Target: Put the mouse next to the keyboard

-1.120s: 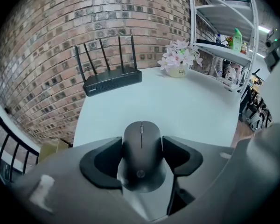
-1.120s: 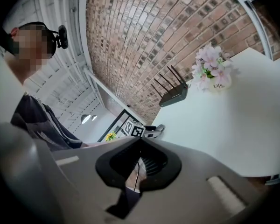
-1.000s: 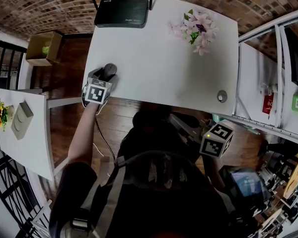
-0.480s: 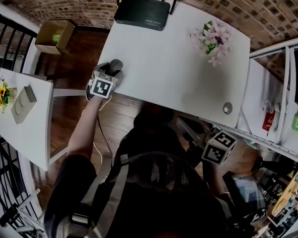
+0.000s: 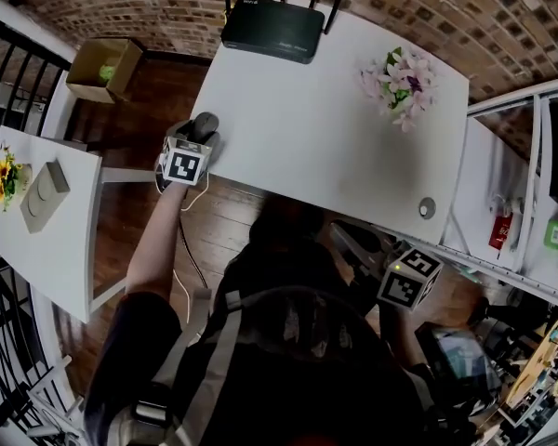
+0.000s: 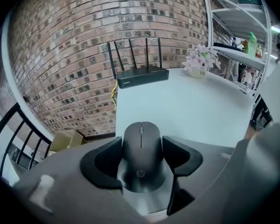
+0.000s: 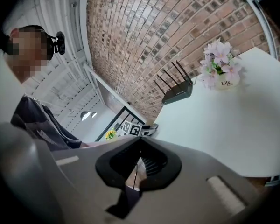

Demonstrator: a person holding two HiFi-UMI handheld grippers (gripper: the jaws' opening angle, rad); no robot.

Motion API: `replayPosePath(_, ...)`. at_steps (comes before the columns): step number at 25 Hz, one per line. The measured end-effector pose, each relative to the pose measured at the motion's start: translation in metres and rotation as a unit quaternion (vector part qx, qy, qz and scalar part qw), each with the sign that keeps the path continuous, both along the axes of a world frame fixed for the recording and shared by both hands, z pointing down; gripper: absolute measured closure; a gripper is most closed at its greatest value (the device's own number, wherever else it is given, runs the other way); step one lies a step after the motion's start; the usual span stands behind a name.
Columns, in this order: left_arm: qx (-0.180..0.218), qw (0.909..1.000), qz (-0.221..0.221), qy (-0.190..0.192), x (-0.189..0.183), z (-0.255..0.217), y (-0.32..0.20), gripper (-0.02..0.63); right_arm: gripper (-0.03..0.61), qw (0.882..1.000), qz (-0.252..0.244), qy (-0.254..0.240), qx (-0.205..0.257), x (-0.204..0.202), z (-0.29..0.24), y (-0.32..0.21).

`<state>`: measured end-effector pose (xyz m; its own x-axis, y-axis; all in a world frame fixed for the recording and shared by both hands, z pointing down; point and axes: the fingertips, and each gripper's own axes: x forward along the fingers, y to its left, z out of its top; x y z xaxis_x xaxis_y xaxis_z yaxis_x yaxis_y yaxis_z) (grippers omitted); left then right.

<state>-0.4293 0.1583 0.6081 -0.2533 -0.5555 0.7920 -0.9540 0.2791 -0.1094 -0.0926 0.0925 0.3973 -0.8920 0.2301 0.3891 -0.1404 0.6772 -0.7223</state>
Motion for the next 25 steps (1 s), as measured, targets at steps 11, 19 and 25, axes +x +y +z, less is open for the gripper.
replayPosePath(11, 0.016, 0.9996, -0.024, 0.003, -0.01, 0.0, 0.009, 0.331, 0.572, 0.999, -0.017, 0.015, 0.039, -0.006, -0.002, 0.023)
replayPosePath(19, 0.017, 0.9994, -0.027, -0.013, -0.019, 0.003, 0.019, 0.33, 0.572, 0.996, -0.034, 0.035, 0.077, -0.005, 0.003, 0.059)
replayPosePath(25, 0.006, 0.9996, -0.029, 0.001, -0.021, 0.005, 0.018, 0.33, 0.572, 0.984, -0.027, 0.042, 0.168, 0.002, -0.005, 0.056)
